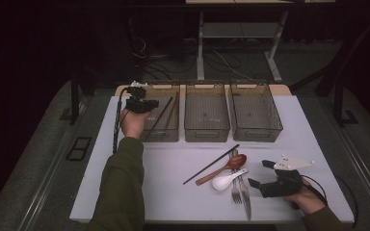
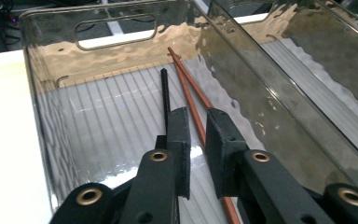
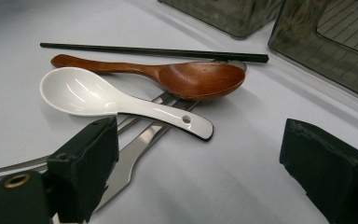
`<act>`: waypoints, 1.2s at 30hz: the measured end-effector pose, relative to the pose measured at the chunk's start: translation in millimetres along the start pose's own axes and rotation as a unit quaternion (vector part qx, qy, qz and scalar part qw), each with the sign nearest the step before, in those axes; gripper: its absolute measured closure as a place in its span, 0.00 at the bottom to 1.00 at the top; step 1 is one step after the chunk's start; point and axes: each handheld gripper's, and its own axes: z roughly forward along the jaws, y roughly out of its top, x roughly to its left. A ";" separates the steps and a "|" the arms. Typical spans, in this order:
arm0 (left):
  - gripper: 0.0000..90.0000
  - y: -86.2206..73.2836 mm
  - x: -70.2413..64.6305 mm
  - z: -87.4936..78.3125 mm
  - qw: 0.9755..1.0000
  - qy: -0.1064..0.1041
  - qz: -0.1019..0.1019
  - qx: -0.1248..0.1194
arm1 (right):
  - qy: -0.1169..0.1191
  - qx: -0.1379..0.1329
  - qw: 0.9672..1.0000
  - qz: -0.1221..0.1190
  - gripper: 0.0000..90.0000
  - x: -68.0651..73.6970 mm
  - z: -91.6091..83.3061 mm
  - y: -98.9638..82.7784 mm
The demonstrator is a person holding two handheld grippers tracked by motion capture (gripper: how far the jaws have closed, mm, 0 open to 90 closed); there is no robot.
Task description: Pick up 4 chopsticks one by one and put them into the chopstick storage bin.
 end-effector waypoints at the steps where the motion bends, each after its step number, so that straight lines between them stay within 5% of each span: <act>1: 0.86 0.0 -0.5 0.0 1.000 -0.004 0.001 -0.002 | 0.000 0.000 1.000 0.000 0.13 0.0 0.0 0.0; 7: 0.76 0.7 -6.1 -4.4 1.000 -0.017 0.021 0.002 | 0.000 0.000 1.000 0.002 0.13 0.1 -0.3 -0.1; 13: 0.63 3.0 -12.7 -16.1 0.998 -0.051 0.038 -0.003 | 0.000 0.000 1.000 0.000 0.13 0.1 -0.1 0.0; 27: 0.40 0.2 -46.5 -46.0 0.989 -0.103 0.102 -0.014 | -0.001 0.002 1.000 -0.001 0.13 0.7 0.2 0.1; 36: 0.32 -12.6 -69.5 -57.3 0.984 -0.129 0.120 -0.022 | -0.001 0.003 1.000 0.000 0.13 0.4 0.4 -0.1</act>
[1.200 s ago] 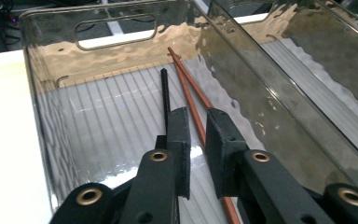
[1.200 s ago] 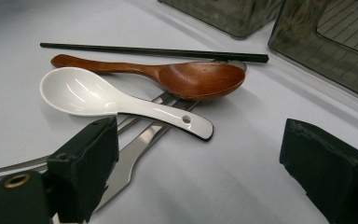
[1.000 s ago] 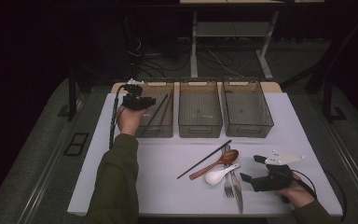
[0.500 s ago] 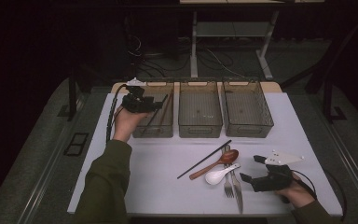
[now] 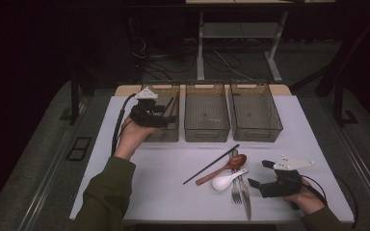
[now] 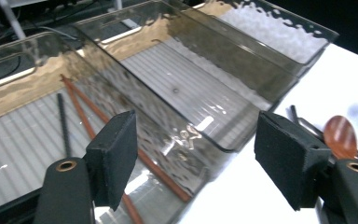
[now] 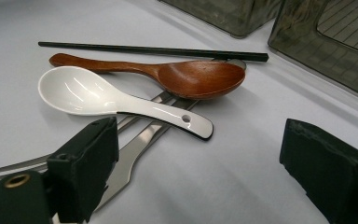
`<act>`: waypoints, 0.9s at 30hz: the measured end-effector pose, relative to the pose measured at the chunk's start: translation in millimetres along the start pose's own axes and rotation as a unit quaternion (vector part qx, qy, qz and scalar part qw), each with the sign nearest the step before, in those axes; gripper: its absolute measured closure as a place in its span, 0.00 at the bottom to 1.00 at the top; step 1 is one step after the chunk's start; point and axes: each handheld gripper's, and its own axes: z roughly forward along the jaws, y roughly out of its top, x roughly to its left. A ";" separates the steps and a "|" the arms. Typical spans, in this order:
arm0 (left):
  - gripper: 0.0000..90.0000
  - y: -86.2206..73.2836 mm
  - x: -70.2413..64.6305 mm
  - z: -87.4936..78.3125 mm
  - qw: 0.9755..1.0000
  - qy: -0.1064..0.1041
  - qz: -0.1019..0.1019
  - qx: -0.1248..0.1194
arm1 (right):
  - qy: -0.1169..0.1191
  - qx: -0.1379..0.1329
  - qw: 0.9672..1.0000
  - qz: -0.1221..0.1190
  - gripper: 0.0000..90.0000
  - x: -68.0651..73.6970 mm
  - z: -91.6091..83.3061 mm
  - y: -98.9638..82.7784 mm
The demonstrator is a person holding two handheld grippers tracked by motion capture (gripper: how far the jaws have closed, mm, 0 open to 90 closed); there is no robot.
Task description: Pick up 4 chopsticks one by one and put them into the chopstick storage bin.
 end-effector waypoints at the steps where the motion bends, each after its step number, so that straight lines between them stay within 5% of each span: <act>1: 0.32 -1.1 -2.8 0.1 1.000 -0.002 0.002 0.000 | 0.000 0.000 1.000 0.000 0.13 0.0 0.0 0.0; 27: 0.19 -43.8 -57.3 13.7 0.999 -0.044 0.031 0.000 | 0.000 0.000 1.000 0.001 0.13 0.6 -0.3 -0.1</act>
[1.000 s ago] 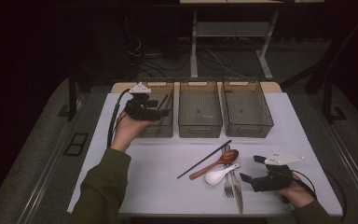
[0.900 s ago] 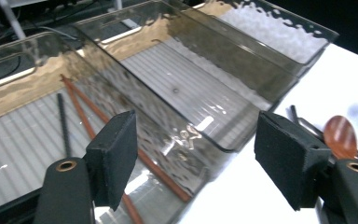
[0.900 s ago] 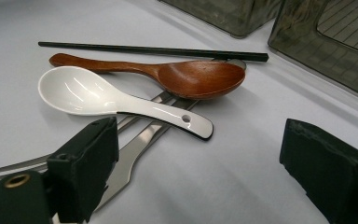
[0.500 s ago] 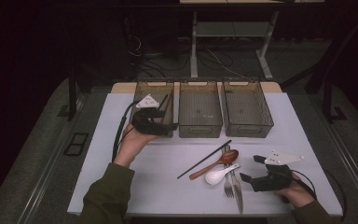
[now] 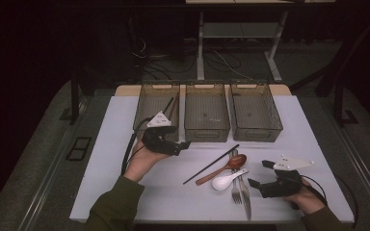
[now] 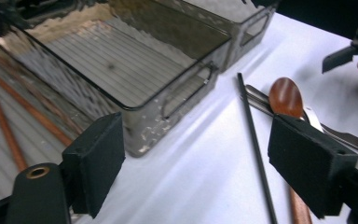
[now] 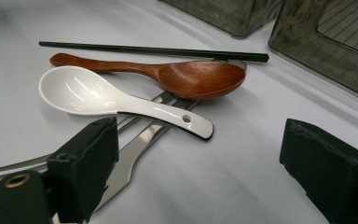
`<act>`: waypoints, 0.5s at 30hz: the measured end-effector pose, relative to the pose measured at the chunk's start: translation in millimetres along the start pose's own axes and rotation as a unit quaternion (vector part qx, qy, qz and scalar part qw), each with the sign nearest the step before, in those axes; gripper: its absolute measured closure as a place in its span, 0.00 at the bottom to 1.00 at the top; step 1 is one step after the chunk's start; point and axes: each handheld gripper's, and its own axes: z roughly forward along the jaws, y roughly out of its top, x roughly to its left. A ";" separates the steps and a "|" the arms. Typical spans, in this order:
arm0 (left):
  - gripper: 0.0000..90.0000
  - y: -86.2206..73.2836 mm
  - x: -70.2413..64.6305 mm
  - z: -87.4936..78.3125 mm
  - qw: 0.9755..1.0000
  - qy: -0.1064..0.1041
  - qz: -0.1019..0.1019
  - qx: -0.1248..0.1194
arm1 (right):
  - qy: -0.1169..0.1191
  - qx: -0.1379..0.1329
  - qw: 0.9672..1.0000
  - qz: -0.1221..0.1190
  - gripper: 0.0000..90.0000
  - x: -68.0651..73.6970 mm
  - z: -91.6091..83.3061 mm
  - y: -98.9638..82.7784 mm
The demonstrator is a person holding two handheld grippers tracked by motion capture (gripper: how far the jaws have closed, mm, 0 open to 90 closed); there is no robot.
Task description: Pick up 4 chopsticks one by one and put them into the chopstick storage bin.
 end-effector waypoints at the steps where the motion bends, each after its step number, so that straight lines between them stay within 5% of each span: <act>1: 0.19 -0.9 -2.6 1.2 1.000 -0.002 0.003 0.002 | 0.000 -0.001 1.000 0.000 0.13 -0.2 0.0 0.0; 15: 0.17 -8.7 -30.2 28.5 0.999 -0.032 0.022 0.017 | 0.001 -0.001 1.000 -0.003 0.13 0.5 0.3 0.2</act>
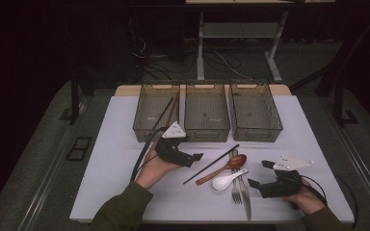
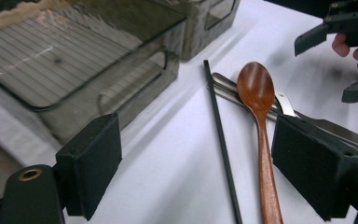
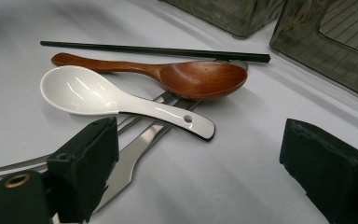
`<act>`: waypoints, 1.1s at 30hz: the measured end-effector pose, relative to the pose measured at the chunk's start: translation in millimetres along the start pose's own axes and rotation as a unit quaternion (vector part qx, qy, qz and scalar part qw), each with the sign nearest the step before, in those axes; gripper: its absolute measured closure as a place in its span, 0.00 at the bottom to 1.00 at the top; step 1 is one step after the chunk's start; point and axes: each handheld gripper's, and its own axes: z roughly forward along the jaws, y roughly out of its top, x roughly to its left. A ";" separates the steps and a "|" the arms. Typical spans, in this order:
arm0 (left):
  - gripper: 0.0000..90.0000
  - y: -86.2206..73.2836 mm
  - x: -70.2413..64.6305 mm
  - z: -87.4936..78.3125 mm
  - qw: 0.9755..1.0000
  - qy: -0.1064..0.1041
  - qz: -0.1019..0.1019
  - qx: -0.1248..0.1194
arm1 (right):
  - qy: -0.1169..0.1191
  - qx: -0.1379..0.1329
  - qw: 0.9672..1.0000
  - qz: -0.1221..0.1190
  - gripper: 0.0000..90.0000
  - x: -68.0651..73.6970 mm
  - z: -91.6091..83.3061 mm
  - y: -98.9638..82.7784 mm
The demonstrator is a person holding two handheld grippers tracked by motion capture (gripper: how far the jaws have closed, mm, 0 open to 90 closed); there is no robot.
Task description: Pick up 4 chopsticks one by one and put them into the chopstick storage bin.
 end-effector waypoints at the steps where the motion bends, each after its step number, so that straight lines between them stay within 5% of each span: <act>1: 0.17 -0.8 -1.5 2.5 1.000 -0.003 0.003 0.003 | 0.000 0.001 1.000 -0.001 0.13 0.1 0.2 0.0; 15: 0.29 -9.5 -23.8 32.6 0.999 -0.024 0.018 0.028 | 0.000 0.001 1.000 -0.003 0.13 0.6 -0.2 0.6; 33: 0.59 -16.4 -35.4 57.0 0.998 -0.031 0.024 0.051 | -0.001 -0.003 1.000 -0.001 0.13 0.5 0.1 0.4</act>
